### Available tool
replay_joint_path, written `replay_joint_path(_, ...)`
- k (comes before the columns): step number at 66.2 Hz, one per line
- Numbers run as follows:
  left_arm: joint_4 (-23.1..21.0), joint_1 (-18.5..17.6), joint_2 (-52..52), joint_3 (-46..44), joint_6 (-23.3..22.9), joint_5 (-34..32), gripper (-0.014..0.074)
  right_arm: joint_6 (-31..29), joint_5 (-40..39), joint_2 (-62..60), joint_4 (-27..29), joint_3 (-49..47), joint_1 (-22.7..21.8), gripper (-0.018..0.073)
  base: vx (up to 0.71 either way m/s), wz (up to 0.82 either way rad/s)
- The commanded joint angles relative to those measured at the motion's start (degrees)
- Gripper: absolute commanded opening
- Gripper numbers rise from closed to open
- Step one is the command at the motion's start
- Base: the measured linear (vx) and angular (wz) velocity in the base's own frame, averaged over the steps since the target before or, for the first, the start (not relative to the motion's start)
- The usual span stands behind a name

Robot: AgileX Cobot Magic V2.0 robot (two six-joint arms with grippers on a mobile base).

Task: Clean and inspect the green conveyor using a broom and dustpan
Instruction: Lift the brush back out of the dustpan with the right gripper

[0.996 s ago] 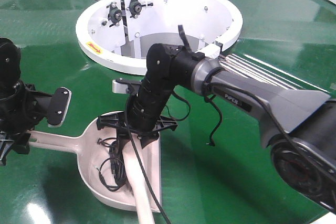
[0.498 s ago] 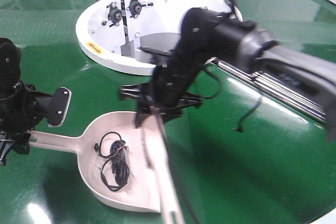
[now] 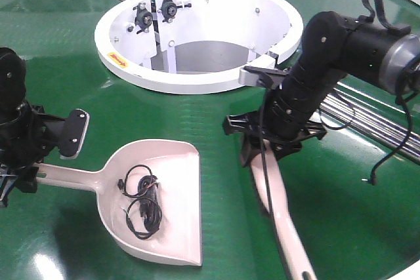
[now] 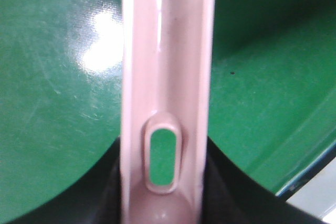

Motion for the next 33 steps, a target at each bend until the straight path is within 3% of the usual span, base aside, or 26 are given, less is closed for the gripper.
replay_joint_path(1,-1.18,-0.53,-2.05,-1.48,0.40,0.59,-0.0023,-0.93,3.01,-3.37,-2.29,-0.11,-1.38,-0.0006,0.00,0.00)
replay_joint_path(21,-1.18,-0.53,-2.05,-1.48,0.40,0.73,-0.0023,-1.67,3.01,-3.22,-9.22,0.70,-4.09,-0.0002,0.00,0.00)
replay_joint_path(33,-1.18,-0.53,-2.05,-1.48,0.40,0.73,-0.0023,-1.98,3.01,-1.28,-9.20,0.56,-4.64,-0.0002,0.00,0.00)
